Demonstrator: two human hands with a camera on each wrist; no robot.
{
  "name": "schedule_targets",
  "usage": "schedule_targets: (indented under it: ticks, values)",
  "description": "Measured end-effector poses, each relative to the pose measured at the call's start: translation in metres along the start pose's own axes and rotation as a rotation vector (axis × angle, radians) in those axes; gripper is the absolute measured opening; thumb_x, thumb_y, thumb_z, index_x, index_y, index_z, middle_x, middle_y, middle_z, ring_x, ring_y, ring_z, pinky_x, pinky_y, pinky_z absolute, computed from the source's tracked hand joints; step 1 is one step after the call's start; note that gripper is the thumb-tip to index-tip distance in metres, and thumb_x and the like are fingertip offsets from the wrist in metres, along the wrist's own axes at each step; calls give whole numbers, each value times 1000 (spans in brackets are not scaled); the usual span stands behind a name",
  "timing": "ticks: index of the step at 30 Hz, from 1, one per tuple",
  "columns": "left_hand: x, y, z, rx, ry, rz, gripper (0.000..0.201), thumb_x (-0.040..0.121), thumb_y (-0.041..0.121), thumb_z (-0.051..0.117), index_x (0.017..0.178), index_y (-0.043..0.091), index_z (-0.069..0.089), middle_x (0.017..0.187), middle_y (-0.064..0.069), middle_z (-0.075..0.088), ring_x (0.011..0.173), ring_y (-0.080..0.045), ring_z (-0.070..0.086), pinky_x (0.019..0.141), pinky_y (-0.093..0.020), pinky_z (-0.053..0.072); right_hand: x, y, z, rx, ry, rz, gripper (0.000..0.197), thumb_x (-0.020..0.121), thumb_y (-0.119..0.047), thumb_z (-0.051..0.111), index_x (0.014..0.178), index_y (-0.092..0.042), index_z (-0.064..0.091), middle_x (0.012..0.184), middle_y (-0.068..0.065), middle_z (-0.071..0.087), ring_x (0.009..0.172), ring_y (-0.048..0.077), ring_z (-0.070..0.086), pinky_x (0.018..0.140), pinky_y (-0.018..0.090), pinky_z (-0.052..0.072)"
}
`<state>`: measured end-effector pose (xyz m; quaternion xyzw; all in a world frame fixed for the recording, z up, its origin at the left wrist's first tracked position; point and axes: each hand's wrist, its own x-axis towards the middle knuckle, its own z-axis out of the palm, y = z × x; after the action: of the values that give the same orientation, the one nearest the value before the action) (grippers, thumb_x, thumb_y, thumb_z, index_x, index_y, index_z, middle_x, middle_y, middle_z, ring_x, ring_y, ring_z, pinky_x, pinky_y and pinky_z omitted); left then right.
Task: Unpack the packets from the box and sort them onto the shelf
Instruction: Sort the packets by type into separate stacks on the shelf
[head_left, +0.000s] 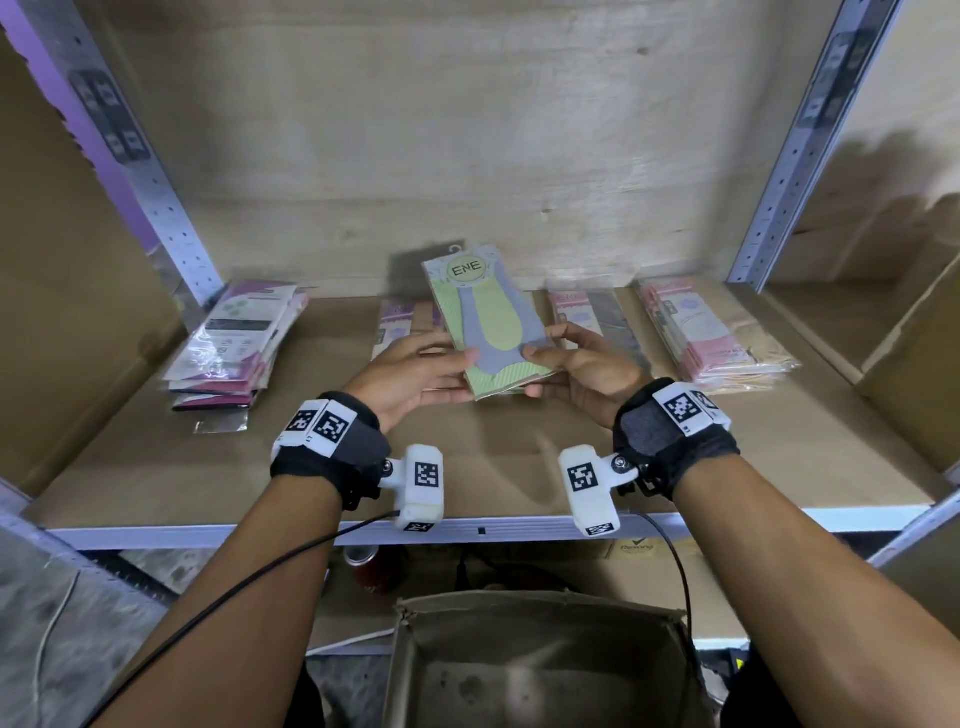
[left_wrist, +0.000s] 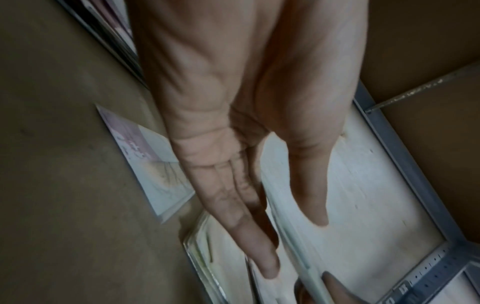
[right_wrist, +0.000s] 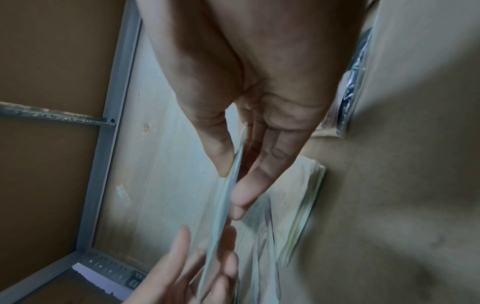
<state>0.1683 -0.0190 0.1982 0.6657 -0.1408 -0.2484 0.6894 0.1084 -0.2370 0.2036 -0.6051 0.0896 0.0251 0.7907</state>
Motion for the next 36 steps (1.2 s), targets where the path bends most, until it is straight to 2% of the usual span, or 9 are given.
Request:
schedule_targets:
  ticks: [4, 8, 11, 15, 19, 23, 26, 30, 36]
  values:
    - [2, -2, 0, 116, 47, 39, 34, 85, 7, 76, 118, 9, 68, 98, -7, 75, 81, -15, 73, 71, -24, 59, 2, -1, 3, -82, -3, -2, 24, 86, 0, 70, 93, -11, 50, 94, 13, 70, 73, 25, 71, 56, 30, 59]
    - [7, -1, -4, 146, 193, 53, 28, 83, 6, 78, 109, 9, 69, 89, -7, 71, 70, -12, 68, 66, -20, 58, 9, -6, 2, -327, 39, -32, 17, 89, 2, 62, 102, -7, 55, 82, 7, 57, 67, 19, 58, 54, 28, 51]
    - [14, -3, -3, 126, 335, 89, 33, 81, 3, 78, 112, 4, 67, 87, -7, 68, 71, -12, 66, 63, -17, 57, 14, -8, 2, -489, 68, -45, 17, 88, 3, 63, 102, -6, 59, 80, 9, 59, 69, 21, 59, 52, 25, 48]
    - [26, -2, -1, 160, 380, 109, 33, 83, -1, 76, 115, 1, 68, 88, -8, 67, 74, -13, 64, 64, -17, 56, 25, -11, 0, -591, 136, -40, 19, 84, 2, 69, 89, -12, 58, 72, 9, 64, 60, 17, 62, 51, 25, 51]
    - [37, -3, 2, 229, 352, 59, 40, 81, -7, 75, 119, 1, 67, 90, -7, 69, 78, -13, 67, 68, -17, 59, 31, -13, -2, -711, 230, -47, 24, 79, -4, 76, 81, -18, 57, 84, 12, 70, 69, 21, 68, 77, 38, 60]
    - [45, -5, 6, 303, 354, 29, 41, 78, -12, 75, 117, -3, 66, 82, -6, 70, 76, -14, 69, 70, -22, 61, 27, -16, -1, -836, 292, -56, 19, 77, -7, 77, 84, -13, 61, 103, 15, 72, 94, 28, 70, 88, 42, 58]
    - [49, -7, 8, 357, 359, 17, 42, 77, -10, 77, 117, -4, 67, 85, -7, 69, 78, -18, 69, 75, -26, 61, 25, -19, 0, -935, 305, -20, 34, 78, -8, 77, 108, 3, 66, 110, 19, 71, 100, 29, 69, 89, 42, 57]
    - [53, -10, 7, 430, 356, -28, 40, 76, -6, 80, 114, -3, 69, 84, -6, 68, 74, -16, 70, 72, -22, 61, 20, -22, 2, -1044, 299, 14, 49, 78, -17, 80, 122, 0, 64, 121, 12, 66, 110, 26, 64, 83, 25, 52]
    - [53, -12, 7, 485, 372, -59, 39, 75, 0, 83, 112, -1, 71, 90, -10, 72, 79, -23, 74, 90, -36, 59, 18, -21, 8, -1087, 251, 30, 44, 78, -11, 79, 117, 6, 66, 116, 19, 69, 104, 29, 69, 89, 40, 58]
